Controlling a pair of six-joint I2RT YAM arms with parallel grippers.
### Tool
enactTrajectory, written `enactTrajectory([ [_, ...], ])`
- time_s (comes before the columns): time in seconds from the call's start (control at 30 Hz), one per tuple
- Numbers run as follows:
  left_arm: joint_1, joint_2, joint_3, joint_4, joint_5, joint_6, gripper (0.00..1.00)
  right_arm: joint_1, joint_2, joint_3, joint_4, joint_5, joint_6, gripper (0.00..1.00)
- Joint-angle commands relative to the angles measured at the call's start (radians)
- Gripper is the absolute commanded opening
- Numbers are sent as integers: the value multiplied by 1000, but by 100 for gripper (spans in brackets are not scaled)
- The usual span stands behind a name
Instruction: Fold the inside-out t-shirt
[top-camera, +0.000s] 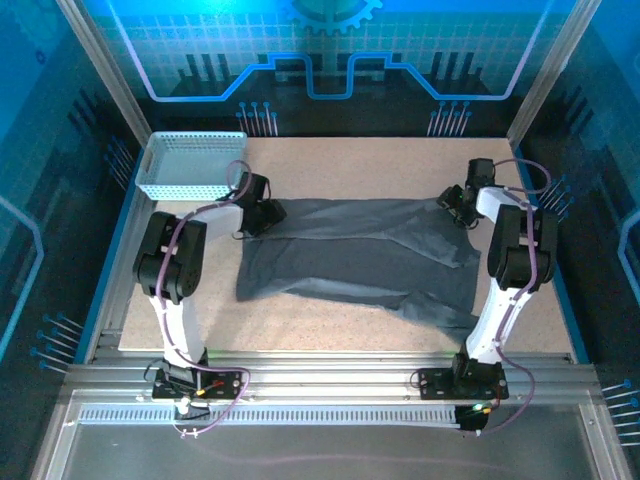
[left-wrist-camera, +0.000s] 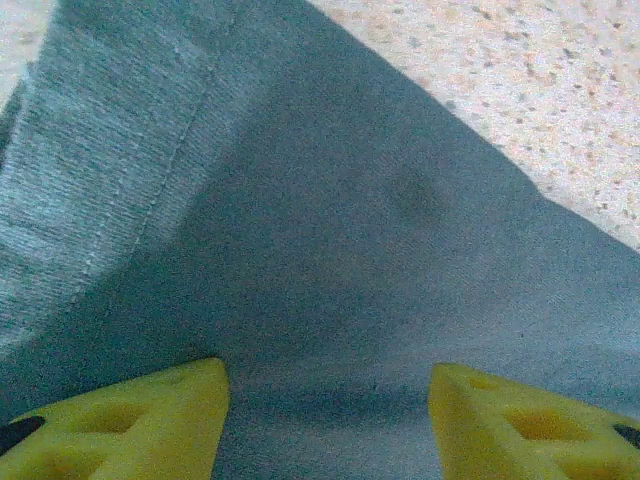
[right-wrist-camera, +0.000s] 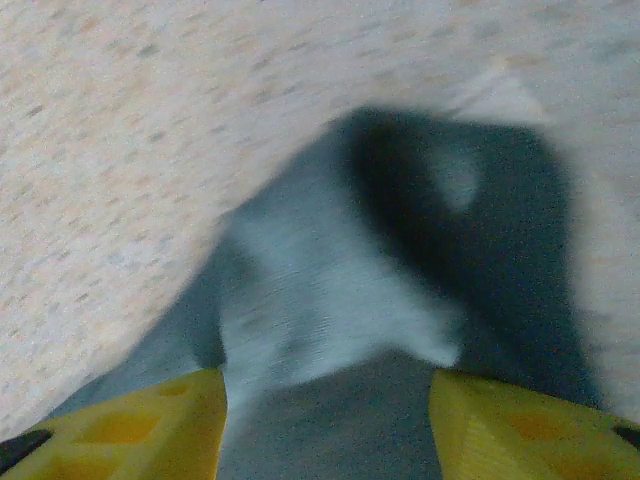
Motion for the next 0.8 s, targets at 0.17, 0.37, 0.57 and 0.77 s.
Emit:
enactTrajectory([
  [0.17, 11, -44, 1, -27, 50, 16, 71, -23, -18, 43, -58, 15, -1, 57],
  [0.37, -60, -204, 20, -177, -35, 107, 83, 12, -248, -59, -118, 21, -106, 60],
  [0.57, -117, -263, -136, -139, 2, 53, 83, 48, -420, -322, -90, -63, -78, 61],
  [0.77, -135, -210, -246, -24, 61, -17, 83, 109, -446, -446, -54, -100, -45, 62],
])
